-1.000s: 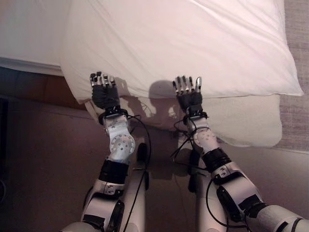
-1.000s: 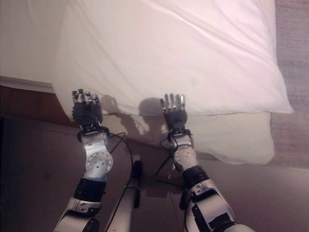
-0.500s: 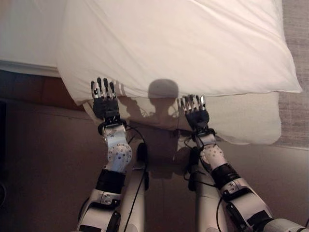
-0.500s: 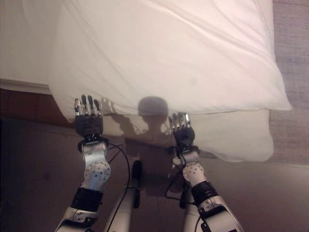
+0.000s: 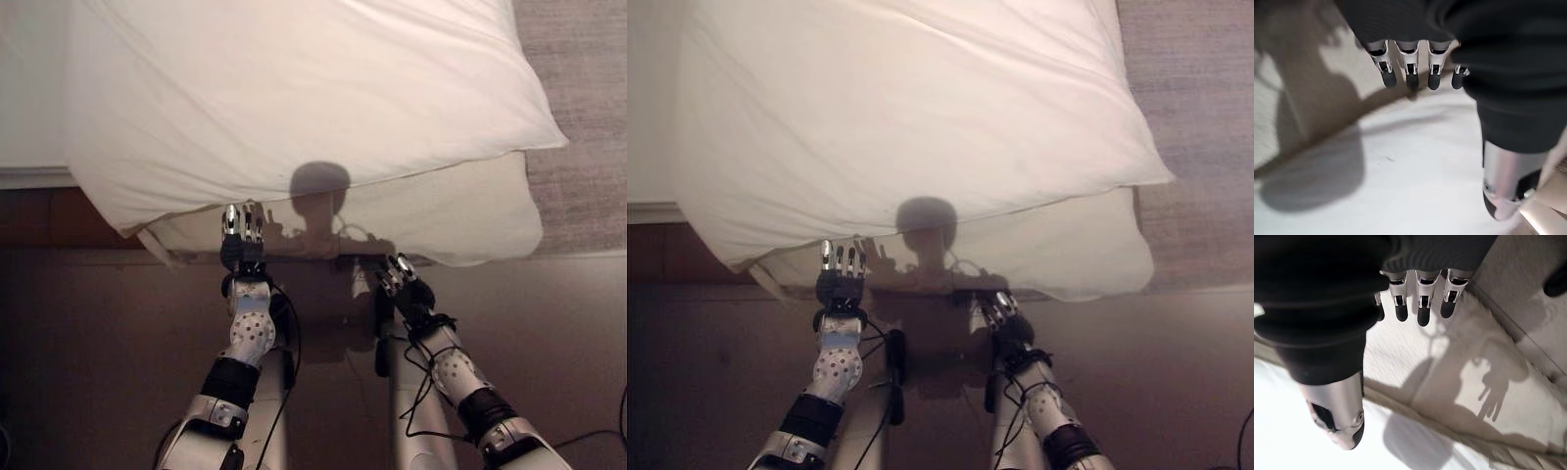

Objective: Make the bed

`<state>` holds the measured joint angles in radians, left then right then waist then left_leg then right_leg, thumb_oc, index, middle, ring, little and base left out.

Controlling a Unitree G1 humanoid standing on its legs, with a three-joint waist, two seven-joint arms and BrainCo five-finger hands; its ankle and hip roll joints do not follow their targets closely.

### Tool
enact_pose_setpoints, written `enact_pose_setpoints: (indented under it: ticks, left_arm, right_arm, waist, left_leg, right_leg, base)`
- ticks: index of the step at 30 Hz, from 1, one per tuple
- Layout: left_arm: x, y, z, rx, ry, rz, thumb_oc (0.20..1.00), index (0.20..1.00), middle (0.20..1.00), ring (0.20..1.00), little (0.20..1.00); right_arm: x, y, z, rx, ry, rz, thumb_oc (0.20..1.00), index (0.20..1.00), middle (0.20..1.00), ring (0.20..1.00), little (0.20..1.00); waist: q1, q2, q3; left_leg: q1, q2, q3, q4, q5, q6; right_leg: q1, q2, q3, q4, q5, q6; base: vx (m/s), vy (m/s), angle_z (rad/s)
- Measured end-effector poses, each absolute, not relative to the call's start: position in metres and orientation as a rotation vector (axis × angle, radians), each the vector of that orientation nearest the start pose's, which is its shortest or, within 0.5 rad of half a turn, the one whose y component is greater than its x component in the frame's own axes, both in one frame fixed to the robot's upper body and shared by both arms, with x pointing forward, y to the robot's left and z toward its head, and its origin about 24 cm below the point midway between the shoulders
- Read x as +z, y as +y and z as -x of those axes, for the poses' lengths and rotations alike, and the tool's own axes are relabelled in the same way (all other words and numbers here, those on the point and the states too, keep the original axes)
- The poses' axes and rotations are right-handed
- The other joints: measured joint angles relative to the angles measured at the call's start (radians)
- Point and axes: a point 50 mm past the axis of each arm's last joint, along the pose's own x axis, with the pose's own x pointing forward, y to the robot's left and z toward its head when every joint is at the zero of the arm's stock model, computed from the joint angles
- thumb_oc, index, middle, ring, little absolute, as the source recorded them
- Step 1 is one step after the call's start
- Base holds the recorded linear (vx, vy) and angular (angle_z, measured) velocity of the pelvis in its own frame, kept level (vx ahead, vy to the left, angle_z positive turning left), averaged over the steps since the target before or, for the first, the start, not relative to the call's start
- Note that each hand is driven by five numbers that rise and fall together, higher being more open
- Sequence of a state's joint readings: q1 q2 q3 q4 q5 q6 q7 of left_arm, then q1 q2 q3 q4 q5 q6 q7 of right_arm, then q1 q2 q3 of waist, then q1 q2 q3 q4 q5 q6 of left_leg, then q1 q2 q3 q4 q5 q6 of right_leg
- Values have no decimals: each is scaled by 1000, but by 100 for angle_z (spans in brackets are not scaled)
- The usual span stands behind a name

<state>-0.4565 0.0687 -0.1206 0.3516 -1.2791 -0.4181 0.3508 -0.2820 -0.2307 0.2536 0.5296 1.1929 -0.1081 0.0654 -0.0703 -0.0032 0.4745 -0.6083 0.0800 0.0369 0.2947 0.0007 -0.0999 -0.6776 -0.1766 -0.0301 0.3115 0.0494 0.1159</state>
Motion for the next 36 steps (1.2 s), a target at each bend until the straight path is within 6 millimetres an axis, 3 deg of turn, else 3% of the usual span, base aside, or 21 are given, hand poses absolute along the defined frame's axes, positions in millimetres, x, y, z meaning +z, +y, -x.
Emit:
enact_pose_setpoints:
  ticks: [5,11,12,16,22,31,36]
  left_arm:
    - [81,143,-340,339,-60,1215,1000,1000,1000,1000,1000]
    - [86,156,-359,388,-42,1214,1000,1000,1000,1000,1000]
    - [90,166,-362,406,-67,1214,1000,1000,1000,1000,1000]
    - [96,190,-371,465,-102,1195,1000,1000,1000,1000,1000]
    - [126,227,-379,492,-227,1197,1000,1000,1000,1000,1000]
    - [163,234,-387,442,-323,1187,1000,1000,1000,1000,1000]
    - [173,234,-389,443,-337,1188,1000,1000,1000,1000,1000]
  right_arm:
    - [-11,-153,-284,63,280,-802,1000,1000,1000,1000,1000]
    - [-17,-150,-274,121,321,-716,1000,1000,1000,1000,1000]
    - [-19,-151,-271,128,333,-702,1000,1000,1000,1000,1000]
    - [-23,-151,-266,140,352,-675,1000,1000,1000,1000,1000]
    - [-25,-157,-254,159,367,-656,1000,1000,1000,1000,1000]
    - [-21,-150,-252,210,360,-665,1000,1000,1000,1000,1000]
    - [-21,-150,-251,220,370,-651,1000,1000,1000,1000,1000]
  waist:
    - [-52,-9,4]
    - [-64,-22,9]
    - [-87,-28,7]
    - [-111,-61,-11]
    - [-134,-103,-36]
    - [-133,-116,-53]
    - [-132,-116,-53]
  left_leg:
    - [3,11,22,-4,2,-7]
    - [3,27,51,-1,-7,-11]
    - [3,31,58,-1,-8,-12]
    - [-7,42,74,5,-15,-20]
    - [-56,71,70,36,-26,-39]
    - [-122,70,64,73,-32,-39]
    - [-124,70,64,78,-32,-39]
  right_leg:
    - [-15,14,23,0,8,-6]
    - [-31,33,50,-2,19,-10]
    - [-35,38,54,-3,21,-13]
    - [-58,52,75,-7,22,-12]
    - [-99,80,76,-13,37,-24]
    - [-159,78,74,14,42,-31]
    - [-161,77,75,16,39,-28]
  base:
    - [-15,-7,-13]
    - [-3,-5,-16]
    - [1,-9,-13]
    - [-6,-25,-22]
    - [-1,-22,-11]
    - [0,0,0]
    - [0,0,0]
